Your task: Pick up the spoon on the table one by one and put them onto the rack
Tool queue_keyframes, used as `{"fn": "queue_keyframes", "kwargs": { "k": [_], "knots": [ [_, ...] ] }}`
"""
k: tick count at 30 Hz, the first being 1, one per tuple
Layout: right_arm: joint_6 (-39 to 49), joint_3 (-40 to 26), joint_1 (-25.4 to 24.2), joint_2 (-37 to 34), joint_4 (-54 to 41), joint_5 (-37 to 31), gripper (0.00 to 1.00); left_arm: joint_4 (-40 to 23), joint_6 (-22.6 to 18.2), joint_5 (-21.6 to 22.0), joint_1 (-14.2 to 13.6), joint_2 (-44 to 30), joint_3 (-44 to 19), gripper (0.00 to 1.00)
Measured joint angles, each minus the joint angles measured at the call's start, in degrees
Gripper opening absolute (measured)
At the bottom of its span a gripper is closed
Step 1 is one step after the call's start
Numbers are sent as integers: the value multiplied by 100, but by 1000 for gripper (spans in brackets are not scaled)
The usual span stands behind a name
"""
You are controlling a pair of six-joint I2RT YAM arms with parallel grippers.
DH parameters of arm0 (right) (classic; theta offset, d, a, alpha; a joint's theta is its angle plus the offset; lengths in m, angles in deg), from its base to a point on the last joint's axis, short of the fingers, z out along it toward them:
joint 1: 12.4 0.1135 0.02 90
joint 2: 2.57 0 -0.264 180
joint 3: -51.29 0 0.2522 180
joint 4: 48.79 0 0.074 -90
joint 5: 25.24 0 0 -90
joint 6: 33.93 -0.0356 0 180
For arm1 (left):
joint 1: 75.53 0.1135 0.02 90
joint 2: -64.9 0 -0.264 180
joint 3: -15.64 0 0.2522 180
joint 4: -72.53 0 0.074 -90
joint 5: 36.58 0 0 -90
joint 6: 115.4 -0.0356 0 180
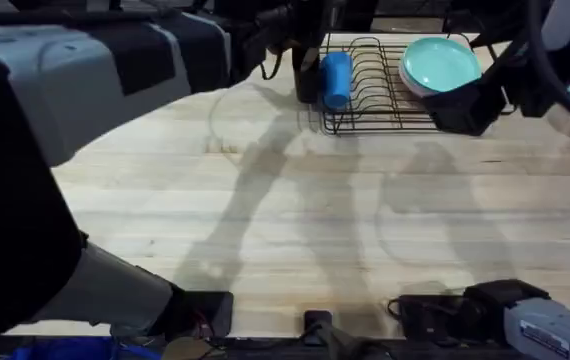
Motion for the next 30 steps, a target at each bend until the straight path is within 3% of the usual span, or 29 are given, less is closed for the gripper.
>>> {"fn": "queue_keyframes", "kwargs": {
  "k": [7,9,13,17,18,22,26,30],
  "knots": [
    [0,0,0,0,0,-2,998,-9,0,685,-287,0,0,43],
    [0,0,0,0,0,0,997,-8,0,1237,-454,5,0,43],
    [2,0,0,0,0,0,998,-118,18,1508,-489,69,0,43],
    [15,0,0,0,-2,0,998,-286,325,2063,-548,190,0,43],
    [22,0,0,0,0,0,998,-323,456,2456,-684,193,0,43],
    [26,0,0,0,-2,-2,998,-340,522,3005,-961,193,0,43],
    [44,0,0,0,0,0,998,-498,546,3431,-1203,193,0,43],
    [47,0,0,0,-2,-1,998,-842,776,3606,-1268,193,0,44]
  ]
}}
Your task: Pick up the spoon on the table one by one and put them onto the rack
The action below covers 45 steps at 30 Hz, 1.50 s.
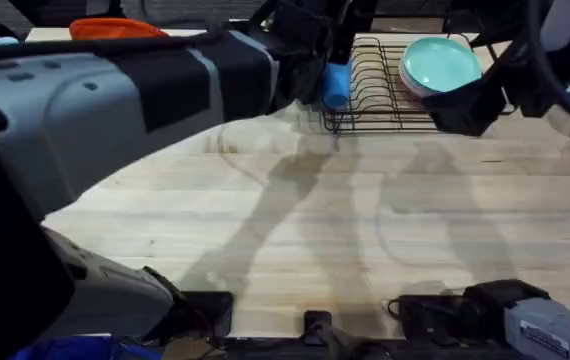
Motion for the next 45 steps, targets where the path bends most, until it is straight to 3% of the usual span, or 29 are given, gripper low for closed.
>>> {"fn": "queue_keyframes", "kwargs": {
  "k": [6,10,25,35,36,38,45],
  "knots": [
    [16,0,0,0,0,-1,998,-144,315,161,76,0,0,44],
    [16,0,0,0,0,-1,998,-575,428,231,78,0,0,44],
    [16,0,0,0,-15,1,998,-777,472,237,78,-172,0,44],
    [16,0,0,0,-17,-1,998,-608,447,249,105,-221,0,394],
    [16,0,0,0,-17,0,998,-488,395,249,104,-219,0,552],
    [45,0,0,0,-15,-1,998,-567,378,255,106,-159,0,665],
    [65,0,0,0,-17,-1,998,-924,287,257,106,550,0,887]
  ]
}}
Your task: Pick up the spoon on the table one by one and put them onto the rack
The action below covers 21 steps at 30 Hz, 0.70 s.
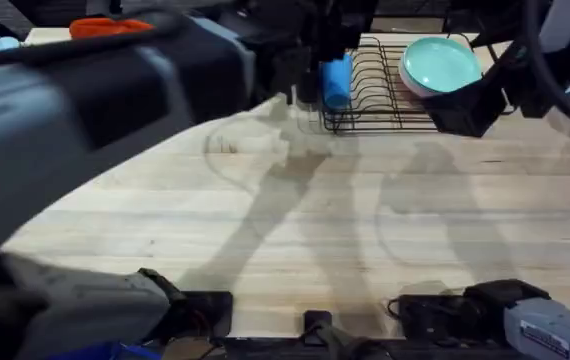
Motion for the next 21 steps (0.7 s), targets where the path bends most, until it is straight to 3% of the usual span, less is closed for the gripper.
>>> {"fn": "queue_keyframes", "kwargs": {
  "k": [3,11,21],
  "knots": [
    [8,0,0,0,2,1,998,-409,-172,29,0,736,0,993],
    [16,0,0,0,0,0,998,-1686,-705,189,11,1665,0,994],
    [17,0,0,1,-34,0,998,-2386,-833,1204,11,2597,0,993]
  ]
}}
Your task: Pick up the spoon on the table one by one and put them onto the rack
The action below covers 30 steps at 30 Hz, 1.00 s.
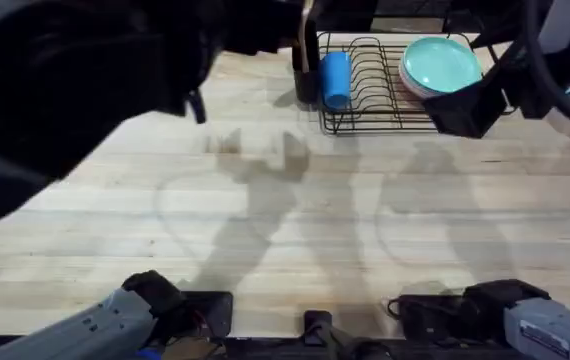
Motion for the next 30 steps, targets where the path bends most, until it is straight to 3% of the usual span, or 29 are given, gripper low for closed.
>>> {"fn": "queue_keyframes", "kwargs": {
  "k": [7,11,19,26,30],
  "knots": [
    [-2,0,0,-1,-364,0,998,-431,-402,291,25,473,0,992],
    [-2,0,0,-1,-483,0,998,-753,-541,266,248,578,0,993],
    [-2,0,0,-1,-526,0,998,-1392,-621,-447,1095,619,0,994],
    [-2,0,0,-1,-526,0,998,-2306,-625,-1083,1191,619,0,993],
    [-2,0,0,-1,-526,0,998,-2482,-630,-1133,1191,619,0,993]
  ]
}}
